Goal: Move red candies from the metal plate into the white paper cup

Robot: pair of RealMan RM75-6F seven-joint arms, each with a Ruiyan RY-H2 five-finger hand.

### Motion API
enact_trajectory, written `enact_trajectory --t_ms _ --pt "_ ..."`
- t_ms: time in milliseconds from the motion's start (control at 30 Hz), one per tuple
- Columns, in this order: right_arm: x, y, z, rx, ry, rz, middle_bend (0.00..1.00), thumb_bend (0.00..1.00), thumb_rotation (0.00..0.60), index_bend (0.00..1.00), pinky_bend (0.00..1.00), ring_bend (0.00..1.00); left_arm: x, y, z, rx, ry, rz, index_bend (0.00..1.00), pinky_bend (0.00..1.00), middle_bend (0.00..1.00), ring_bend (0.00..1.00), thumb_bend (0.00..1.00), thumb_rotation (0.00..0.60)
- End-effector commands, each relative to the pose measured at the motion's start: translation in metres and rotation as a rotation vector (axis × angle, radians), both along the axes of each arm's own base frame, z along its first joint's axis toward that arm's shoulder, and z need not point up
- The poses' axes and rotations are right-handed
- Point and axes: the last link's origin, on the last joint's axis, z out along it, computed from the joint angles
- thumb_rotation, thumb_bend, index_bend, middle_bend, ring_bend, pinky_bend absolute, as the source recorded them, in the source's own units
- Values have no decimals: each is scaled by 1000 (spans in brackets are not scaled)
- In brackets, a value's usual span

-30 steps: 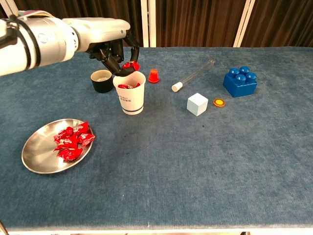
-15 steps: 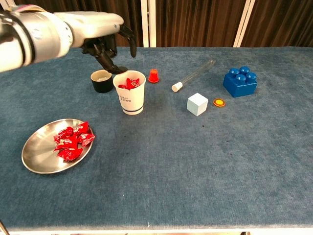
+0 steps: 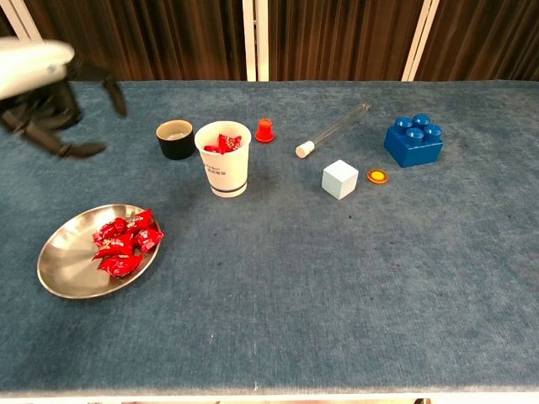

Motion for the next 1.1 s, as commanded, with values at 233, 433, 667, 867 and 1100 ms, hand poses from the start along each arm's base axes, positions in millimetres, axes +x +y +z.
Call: enact_trajectory --t_ms 233,433,667,867,1100 --pt "4 -3 -3 10 3 13 28 278 600 0 0 0 -24 -35 -27 -88 17 18 361 830 922 826 239 600" --pt "4 -4 -2 10 3 8 28 278 600 0 0 0 -25 -38 -46 -118 32 30 371 830 922 826 233 600" --pt "3 -3 -1 8 3 5 28 277 600 0 0 0 -31 -37 -61 -121 66 51 378 830 922 826 228 600" --pt "2 -2 -1 8 3 2 28 277 600 0 0 0 -36 -38 -65 -121 82 69 382 830 922 826 215 600" --pt "2 -3 -2 9 2 3 28 277 600 0 0 0 -39 -38 -71 -130 83 79 394 830 922 826 208 600"
